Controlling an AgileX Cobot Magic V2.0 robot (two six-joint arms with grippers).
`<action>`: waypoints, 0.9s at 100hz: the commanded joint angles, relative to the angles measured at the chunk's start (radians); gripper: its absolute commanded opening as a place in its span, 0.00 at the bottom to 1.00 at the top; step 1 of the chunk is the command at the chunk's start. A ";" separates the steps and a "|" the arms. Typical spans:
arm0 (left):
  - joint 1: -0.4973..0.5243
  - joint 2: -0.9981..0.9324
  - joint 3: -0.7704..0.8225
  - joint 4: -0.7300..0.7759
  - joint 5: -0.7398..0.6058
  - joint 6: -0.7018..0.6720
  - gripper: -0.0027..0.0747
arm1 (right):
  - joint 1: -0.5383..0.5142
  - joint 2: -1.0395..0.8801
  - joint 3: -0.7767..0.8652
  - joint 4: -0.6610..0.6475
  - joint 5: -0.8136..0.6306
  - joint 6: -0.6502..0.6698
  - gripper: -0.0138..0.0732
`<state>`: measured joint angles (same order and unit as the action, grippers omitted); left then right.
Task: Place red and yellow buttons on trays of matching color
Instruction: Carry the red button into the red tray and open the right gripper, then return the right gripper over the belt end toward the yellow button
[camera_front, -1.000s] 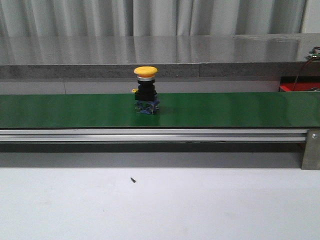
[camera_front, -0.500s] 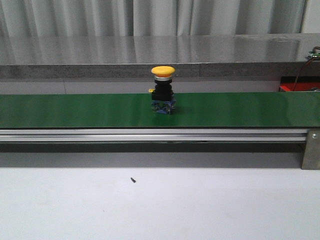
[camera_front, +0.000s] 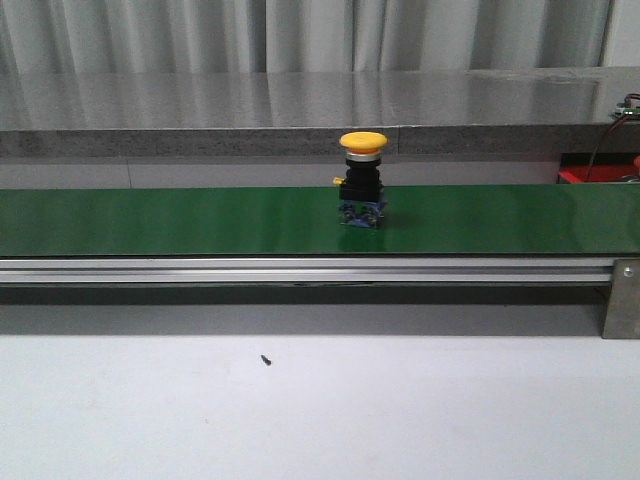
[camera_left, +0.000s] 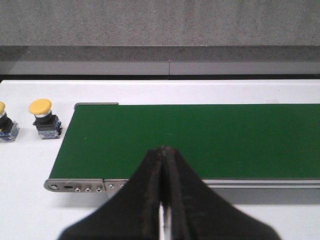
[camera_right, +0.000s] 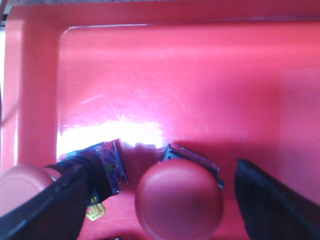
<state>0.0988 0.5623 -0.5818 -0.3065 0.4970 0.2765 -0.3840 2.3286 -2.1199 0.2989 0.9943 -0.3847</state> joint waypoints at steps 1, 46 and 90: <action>-0.005 0.005 -0.027 -0.020 -0.070 0.000 0.01 | -0.012 -0.108 -0.038 0.009 -0.025 -0.003 0.88; -0.005 0.005 -0.027 -0.020 -0.070 0.000 0.01 | -0.009 -0.332 -0.039 0.018 0.042 0.002 0.85; -0.005 0.005 -0.027 -0.020 -0.066 0.000 0.01 | 0.208 -0.432 -0.038 0.003 0.314 0.057 0.84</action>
<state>0.0988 0.5623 -0.5818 -0.3065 0.4970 0.2765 -0.2236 1.9709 -2.1261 0.3003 1.2371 -0.3523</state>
